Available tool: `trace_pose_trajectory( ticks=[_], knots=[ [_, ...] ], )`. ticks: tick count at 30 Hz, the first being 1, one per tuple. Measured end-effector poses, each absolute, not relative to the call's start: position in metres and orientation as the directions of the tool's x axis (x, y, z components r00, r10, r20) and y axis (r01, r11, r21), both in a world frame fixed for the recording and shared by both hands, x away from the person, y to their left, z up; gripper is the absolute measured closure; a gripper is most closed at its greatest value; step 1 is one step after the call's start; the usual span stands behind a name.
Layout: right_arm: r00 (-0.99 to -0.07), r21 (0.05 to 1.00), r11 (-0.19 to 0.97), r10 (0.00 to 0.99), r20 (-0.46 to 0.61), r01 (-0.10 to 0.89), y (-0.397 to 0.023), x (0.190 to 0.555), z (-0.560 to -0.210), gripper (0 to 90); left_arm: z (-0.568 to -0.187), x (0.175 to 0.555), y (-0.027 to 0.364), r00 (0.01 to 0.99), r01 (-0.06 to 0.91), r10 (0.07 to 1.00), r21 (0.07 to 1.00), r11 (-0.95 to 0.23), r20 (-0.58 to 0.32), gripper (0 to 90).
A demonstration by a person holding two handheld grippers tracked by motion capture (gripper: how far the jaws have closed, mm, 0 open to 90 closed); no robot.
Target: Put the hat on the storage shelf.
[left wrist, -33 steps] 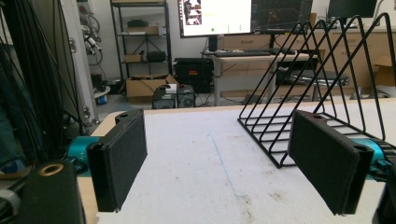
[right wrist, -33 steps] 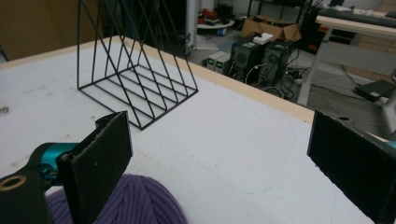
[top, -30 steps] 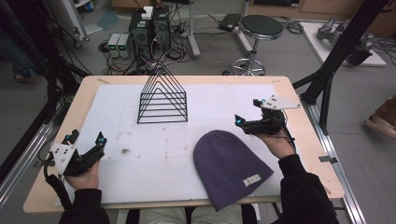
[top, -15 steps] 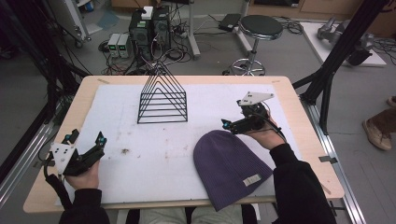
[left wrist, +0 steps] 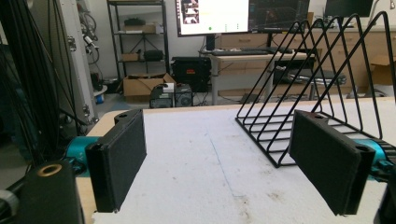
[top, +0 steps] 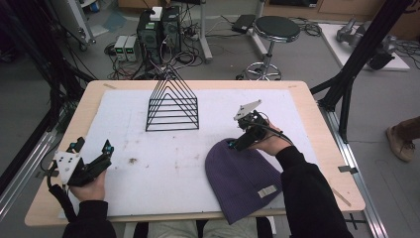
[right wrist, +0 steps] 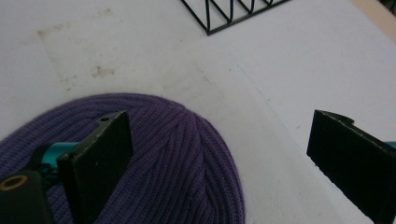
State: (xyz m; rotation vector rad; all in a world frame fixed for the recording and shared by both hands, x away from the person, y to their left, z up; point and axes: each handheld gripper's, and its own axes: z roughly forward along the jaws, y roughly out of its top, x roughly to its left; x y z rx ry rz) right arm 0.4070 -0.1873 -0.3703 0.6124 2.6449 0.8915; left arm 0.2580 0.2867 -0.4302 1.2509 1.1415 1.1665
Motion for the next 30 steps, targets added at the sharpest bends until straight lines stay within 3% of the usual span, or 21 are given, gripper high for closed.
trace_pose_trajectory(
  ticks=[18,22,25,30],
  knots=[
    [-0.909,0.395,0.848,0.411,-0.072,0.353,-0.186,0.431,-0.415,6.7,-0.431,0.259,0.287,0.086,-0.003,0.996,1.0,-0.021,0.021,19.5],
    [-0.908,0.392,0.845,0.416,-0.054,0.364,-0.183,0.434,-0.42,7.3,-0.431,0.259,0.286,0.089,-0.005,0.996,1.0,-0.019,0.02,19.5],
    [-0.911,0.389,0.844,0.412,-0.026,0.371,-0.184,0.434,-0.419,15.5,-0.431,0.26,0.286,0.091,-0.006,0.996,1.0,-0.018,0.019,19.5],
    [-0.891,0.375,0.824,0.453,0.014,0.425,-0.185,0.435,-0.42,17.4,-0.431,0.26,0.285,0.095,-0.005,0.995,1.0,-0.022,0.022,19.6]
  ],
)
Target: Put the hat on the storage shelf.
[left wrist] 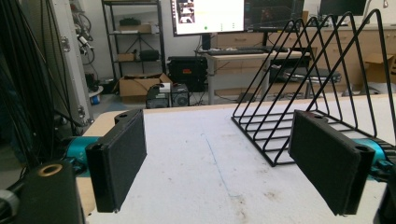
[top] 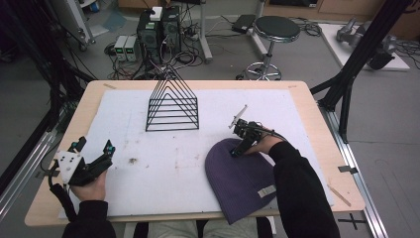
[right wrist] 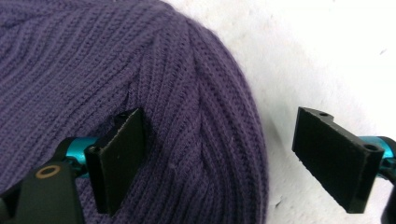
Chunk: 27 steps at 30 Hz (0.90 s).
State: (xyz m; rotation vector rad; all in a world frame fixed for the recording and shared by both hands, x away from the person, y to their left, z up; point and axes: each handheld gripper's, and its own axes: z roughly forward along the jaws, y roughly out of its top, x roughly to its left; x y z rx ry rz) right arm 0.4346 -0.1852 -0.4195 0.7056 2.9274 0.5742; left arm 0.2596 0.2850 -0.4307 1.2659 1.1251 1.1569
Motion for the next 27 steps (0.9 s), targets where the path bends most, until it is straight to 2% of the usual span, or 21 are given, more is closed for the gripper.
trace_pose_trajectory(
  ticks=[2,6,7,13,15,21,27],
  knots=[
    [-0.873,0.365,0.803,0.484,0.058,0.47,-0.187,0.437,-0.42,18.8,-0.431,0.259,0.285,0.095,-0.005,0.995,1.0,-0.023,0.023,19.6],
    [-0.863,0.358,0.796,0.502,0.061,0.488,-0.187,0.436,-0.419,25.0,-0.431,0.26,0.285,0.097,-0.005,0.995,1.0,-0.022,0.023,19.6],
    [-0.857,0.357,0.79,0.512,0.066,0.499,-0.187,0.436,-0.418,28.8,-0.431,0.26,0.285,0.098,-0.005,0.995,1.0,-0.022,0.023,19.6],
    [-0.831,0.332,0.766,0.539,0.133,0.55,-0.187,0.435,-0.413,66.1,-0.431,0.26,0.284,0.1,-0.004,0.995,1.0,-0.023,0.023,19.6],
    [-0.836,0.325,0.773,0.532,0.136,0.545,-0.184,0.433,-0.412,71.5,-0.431,0.26,0.284,0.1,-0.003,0.995,1.0,-0.023,0.024,19.6],
    [-0.851,0.34,0.787,0.519,0.083,0.514,-0.181,0.426,-0.41,75.0,-0.431,0.26,0.284,0.101,-0.004,0.995,1.0,-0.025,0.025,19.6],
    [-0.837,0.374,0.759,0.539,0.097,0.533,-0.186,0.424,-0.412,75.1,-0.431,0.26,0.284,0.102,-0.004,0.994,1.0,-0.025,0.025,19.7]
  ],
)
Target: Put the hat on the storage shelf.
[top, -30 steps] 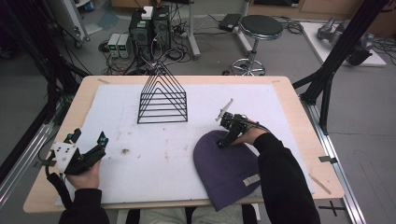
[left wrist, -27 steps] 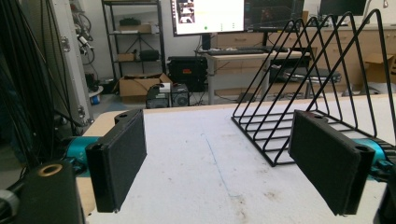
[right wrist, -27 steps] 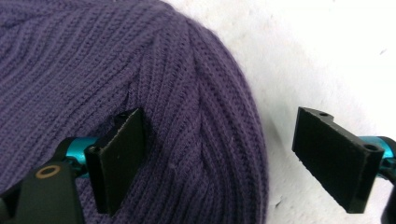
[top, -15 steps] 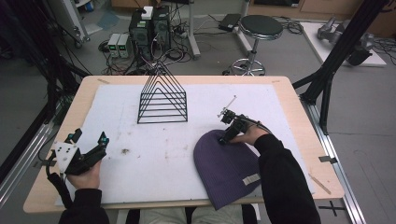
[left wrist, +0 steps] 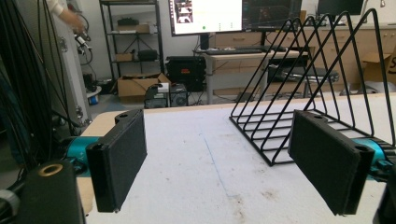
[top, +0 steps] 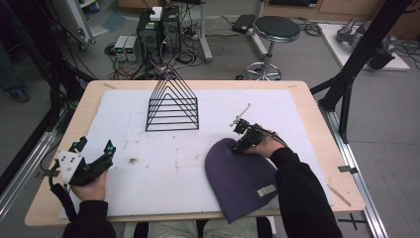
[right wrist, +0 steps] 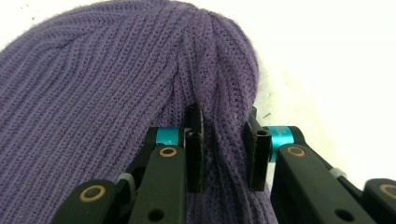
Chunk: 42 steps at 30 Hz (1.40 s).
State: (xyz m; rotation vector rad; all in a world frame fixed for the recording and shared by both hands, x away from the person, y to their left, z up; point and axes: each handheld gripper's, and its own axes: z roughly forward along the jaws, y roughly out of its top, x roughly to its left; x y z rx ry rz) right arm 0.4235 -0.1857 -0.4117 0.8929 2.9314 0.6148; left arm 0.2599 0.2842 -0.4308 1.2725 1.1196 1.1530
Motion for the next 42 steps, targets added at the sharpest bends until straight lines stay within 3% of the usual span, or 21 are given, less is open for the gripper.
trace_pose_trajectory(
  ticks=[10,23,42],
  knots=[
    [-0.848,0.427,0.754,0.527,0.058,0.499,-0.185,0.409,-0.397,75.3,-0.431,0.26,0.284,0.1,-0.004,0.995,1.0,-0.025,0.025,19.7],
    [-0.851,0.568,0.678,0.519,0.078,0.466,-0.194,0.391,-0.368,75.2,-0.43,0.261,0.282,0.108,-0.005,0.993,0.999,-0.039,0.04,19.7],
    [-0.824,0.821,0.424,0.559,0.094,0.382,-0.21,0.369,-0.327,75.0,-0.43,0.263,0.28,0.118,0.004,0.992,0.999,-0.035,0.035,19.5]
  ],
)
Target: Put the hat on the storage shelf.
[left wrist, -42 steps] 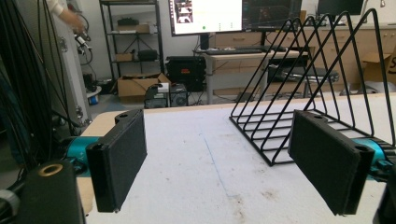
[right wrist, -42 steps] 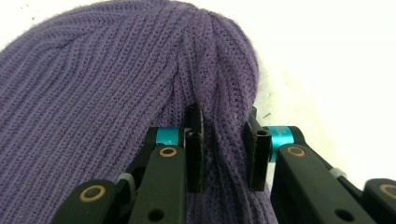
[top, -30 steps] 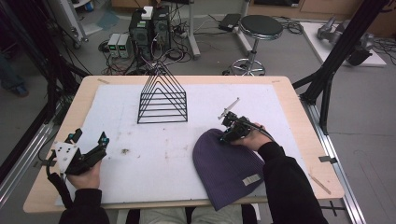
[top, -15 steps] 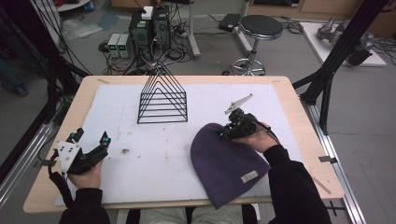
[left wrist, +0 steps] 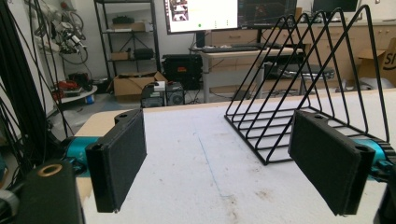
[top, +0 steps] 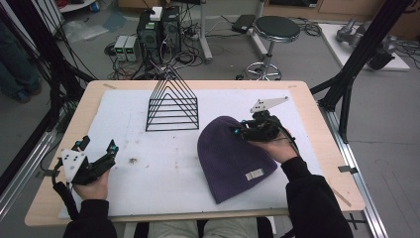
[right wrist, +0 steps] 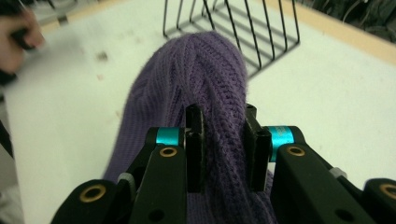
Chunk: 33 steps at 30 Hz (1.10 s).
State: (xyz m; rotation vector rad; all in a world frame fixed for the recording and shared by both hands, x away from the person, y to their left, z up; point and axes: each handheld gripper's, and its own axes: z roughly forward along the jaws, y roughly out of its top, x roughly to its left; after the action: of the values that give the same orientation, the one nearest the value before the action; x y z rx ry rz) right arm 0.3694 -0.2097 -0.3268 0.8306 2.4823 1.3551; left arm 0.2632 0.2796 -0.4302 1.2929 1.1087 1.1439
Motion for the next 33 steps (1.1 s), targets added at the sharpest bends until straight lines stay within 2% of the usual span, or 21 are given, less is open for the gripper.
trace_pose_trajectory(
  ticks=[16,24,33],
  knots=[
    [-0.807,0.954,0.164,0.58,0.112,0.251,-0.206,0.36,-0.303,74.9,-0.428,0.264,0.275,0.146,0.006,0.989,1.0,-0.024,0.022,19.5],
    [-0.799,0.975,0.098,0.592,0.104,0.199,-0.198,0.36,-0.297,74.7,-0.422,0.266,0.279,0.158,0.002,0.987,1.0,-0.008,0.008,18.9],
    [-0.813,0.987,0.048,0.575,0.097,0.152,-0.194,0.357,-0.286,74.6,-0.4,0.274,0.265,0.346,0.024,0.938,0.999,0.03,-0.036,16.4]
  ],
)
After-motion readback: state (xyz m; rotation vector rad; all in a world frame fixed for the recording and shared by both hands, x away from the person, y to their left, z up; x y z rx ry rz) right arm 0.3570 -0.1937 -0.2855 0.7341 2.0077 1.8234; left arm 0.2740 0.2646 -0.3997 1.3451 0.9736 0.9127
